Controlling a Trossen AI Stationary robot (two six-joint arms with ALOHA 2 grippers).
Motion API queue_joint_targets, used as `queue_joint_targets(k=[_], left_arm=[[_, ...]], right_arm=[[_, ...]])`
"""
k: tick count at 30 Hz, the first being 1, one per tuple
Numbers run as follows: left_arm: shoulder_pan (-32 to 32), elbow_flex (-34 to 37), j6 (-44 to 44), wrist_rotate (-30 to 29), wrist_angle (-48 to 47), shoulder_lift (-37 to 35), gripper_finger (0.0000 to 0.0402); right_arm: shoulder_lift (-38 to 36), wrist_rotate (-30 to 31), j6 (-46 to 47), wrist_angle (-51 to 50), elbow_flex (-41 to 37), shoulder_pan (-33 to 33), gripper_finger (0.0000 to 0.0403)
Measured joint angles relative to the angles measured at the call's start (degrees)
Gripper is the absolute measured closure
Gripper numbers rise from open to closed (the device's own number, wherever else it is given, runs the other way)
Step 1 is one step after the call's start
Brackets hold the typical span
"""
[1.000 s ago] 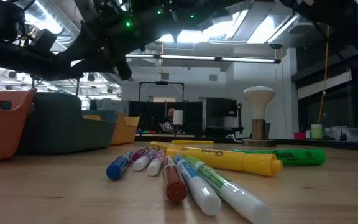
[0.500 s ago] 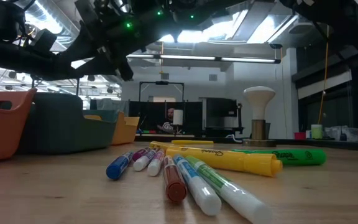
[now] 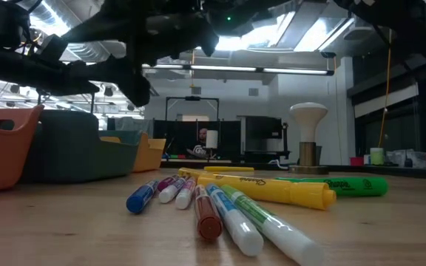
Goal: Pick & Place Markers
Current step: Put the green highlighter pen into the blue bin
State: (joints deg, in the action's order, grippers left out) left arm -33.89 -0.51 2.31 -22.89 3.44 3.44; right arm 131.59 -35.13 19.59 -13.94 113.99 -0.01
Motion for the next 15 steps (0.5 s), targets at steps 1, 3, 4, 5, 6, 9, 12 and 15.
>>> queue_joint_targets(k=[1,3,4,5,6,9,12,15], left_arm=[[-0.02,0.0,0.0,0.0,0.0,0.0,0.0393],[-0.02,0.0,0.0,0.01,0.0,0.0,0.0395],[-0.02,0.0,0.0,0.01,0.0,-0.02,0.0395],[-0.02,0.0,0.0,0.01,0.0,0.0,0.0395],[-0.02,0.0,0.0,0.01,0.0,0.0,0.0395],[-0.01,-0.01,-0.01,0.01,0.0,0.0,0.0393],[-0.02,0.0,-0.02,0.01,0.0,0.0,0.0391],[-0.02,-0.02,0.0,0.01,0.0,-0.01,0.0393]], right_arm=[[0.0,-3.06,0.12,-1.68,0.0,0.24,0.0187],[0.0,-8.97,1.15,-5.31,0.0,0.55,0.0187],[0.0,-11.12,1.84,-7.21,0.0,0.74,0.0187],[0.0,-12.69,2.6,-9.38,0.0,0.91,0.0187],[0.0,-13.67,3.03,-11.77,0.0,1.08,0.0187],[0.0,-14.36,3.9,-19.25,0.0,1.69,0.0187],[0.0,-14.38,4.6,-26.57,0.0,2.6,0.0187],[0.0,-14.41,5.13,-34.23,0.0,3.79,0.0187]])
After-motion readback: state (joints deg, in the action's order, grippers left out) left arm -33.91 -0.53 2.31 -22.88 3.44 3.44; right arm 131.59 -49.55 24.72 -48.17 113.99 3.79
